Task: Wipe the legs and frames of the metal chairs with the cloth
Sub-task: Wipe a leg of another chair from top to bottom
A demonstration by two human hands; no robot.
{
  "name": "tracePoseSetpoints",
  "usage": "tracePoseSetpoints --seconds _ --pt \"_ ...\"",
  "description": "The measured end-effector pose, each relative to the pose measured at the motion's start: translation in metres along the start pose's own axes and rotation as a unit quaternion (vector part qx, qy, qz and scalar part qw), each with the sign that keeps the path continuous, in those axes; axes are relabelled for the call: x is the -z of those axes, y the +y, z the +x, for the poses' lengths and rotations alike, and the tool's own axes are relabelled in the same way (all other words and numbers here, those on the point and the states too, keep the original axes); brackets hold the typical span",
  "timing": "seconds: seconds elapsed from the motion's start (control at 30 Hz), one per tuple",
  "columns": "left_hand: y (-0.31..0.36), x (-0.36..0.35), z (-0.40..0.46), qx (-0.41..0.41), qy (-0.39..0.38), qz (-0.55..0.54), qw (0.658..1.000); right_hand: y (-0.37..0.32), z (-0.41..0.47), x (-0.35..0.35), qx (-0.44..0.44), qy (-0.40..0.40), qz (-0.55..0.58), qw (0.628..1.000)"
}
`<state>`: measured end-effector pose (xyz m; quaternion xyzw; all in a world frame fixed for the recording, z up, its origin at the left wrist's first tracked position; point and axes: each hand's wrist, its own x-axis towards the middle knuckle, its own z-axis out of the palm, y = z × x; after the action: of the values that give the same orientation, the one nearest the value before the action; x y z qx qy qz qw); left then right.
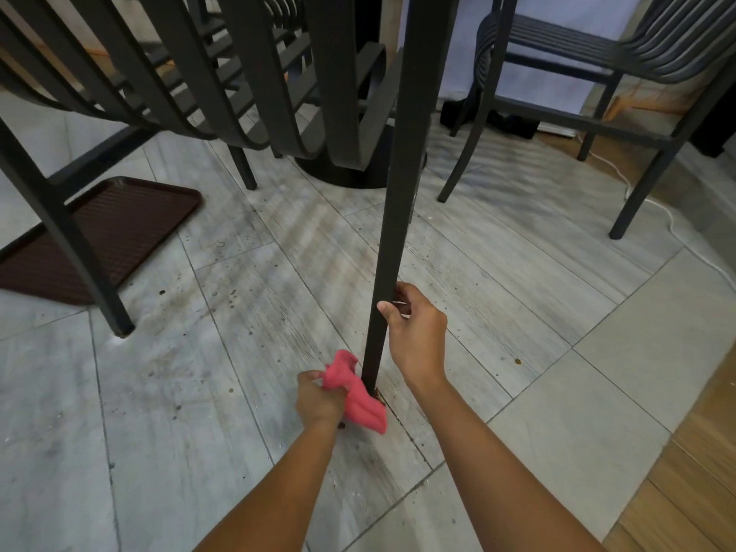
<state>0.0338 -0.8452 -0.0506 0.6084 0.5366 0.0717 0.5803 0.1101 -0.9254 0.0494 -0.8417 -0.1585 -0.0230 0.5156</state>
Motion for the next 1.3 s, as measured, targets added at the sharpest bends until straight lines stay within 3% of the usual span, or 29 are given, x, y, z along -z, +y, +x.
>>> tracePoseSetpoints --seconds 0.27,0.57,0.8,1.03,1.3 --pt "0.0 0.038 0.002 -0.019 0.036 -0.033 0.999 -0.004 -0.001 0.001 -0.019 -0.011 -0.007 1.0" --pt "0.015 -0.001 -0.023 -0.073 -0.059 -0.072 0.993 -0.001 0.0 0.002 0.008 -0.011 -0.012 1.0" --pt "-0.001 -0.006 -0.021 -0.171 -0.156 0.0 0.973 0.003 -0.001 0.0 0.015 0.005 -0.001 1.0" --pt "-0.01 -0.013 -0.006 -0.245 -0.078 0.106 0.96 0.005 0.0 -0.001 0.016 0.003 0.004 1.0" --pt "-0.015 -0.024 -0.004 -0.226 -0.061 0.067 0.97 0.009 0.001 -0.003 0.021 0.006 0.005 1.0"
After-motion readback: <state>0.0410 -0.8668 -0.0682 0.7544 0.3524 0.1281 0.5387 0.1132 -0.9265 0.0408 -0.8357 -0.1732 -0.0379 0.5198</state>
